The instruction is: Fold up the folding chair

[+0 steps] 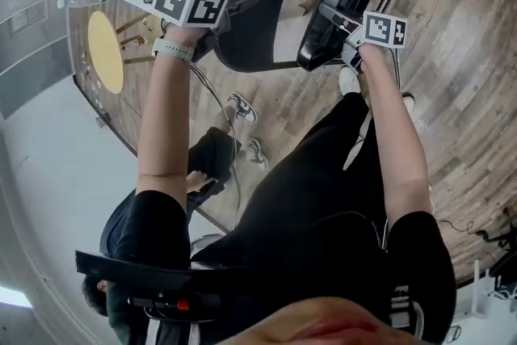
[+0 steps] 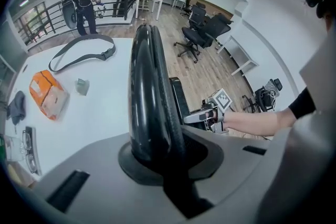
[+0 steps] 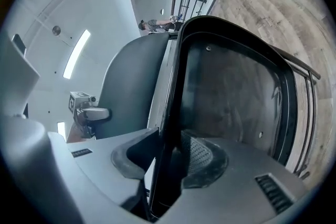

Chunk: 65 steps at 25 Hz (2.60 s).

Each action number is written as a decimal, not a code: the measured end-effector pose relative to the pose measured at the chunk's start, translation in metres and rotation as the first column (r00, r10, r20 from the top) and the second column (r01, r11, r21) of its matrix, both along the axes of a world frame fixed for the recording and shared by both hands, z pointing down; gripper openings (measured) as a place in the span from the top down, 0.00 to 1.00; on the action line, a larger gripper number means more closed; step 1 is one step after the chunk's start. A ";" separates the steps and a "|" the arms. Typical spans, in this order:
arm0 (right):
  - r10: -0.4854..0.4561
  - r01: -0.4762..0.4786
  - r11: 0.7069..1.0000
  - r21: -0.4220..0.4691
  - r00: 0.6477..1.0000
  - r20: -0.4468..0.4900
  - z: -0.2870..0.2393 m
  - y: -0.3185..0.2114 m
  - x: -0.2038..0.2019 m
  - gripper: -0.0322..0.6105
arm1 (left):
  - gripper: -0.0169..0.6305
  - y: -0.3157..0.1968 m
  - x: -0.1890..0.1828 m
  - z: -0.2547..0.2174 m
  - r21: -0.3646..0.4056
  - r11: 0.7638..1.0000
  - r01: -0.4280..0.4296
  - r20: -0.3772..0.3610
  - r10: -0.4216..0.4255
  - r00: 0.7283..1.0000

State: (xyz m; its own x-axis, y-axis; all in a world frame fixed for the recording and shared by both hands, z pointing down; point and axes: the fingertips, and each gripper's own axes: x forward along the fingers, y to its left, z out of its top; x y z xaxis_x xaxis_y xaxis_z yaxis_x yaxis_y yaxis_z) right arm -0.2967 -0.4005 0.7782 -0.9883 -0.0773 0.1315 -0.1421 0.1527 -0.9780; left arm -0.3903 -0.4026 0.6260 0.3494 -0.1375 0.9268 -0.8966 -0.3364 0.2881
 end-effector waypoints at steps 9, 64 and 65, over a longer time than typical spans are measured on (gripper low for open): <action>-0.010 0.010 1.000 -0.007 0.998 -0.056 0.013 -0.006 -0.054 0.75 | 0.89 -0.004 -0.032 0.008 0.000 1.000 0.006 0.005 -0.006 1.000; 0.098 -0.094 0.994 0.057 0.992 -0.074 0.040 -0.017 -0.077 0.88 | 0.66 0.016 -0.110 0.005 0.346 0.915 0.206 -0.031 -0.208 0.978; 0.095 -0.090 0.994 0.063 0.992 -0.078 0.040 -0.017 -0.077 0.88 | 0.66 0.015 -0.110 0.006 0.343 0.918 0.200 -0.023 -0.204 0.979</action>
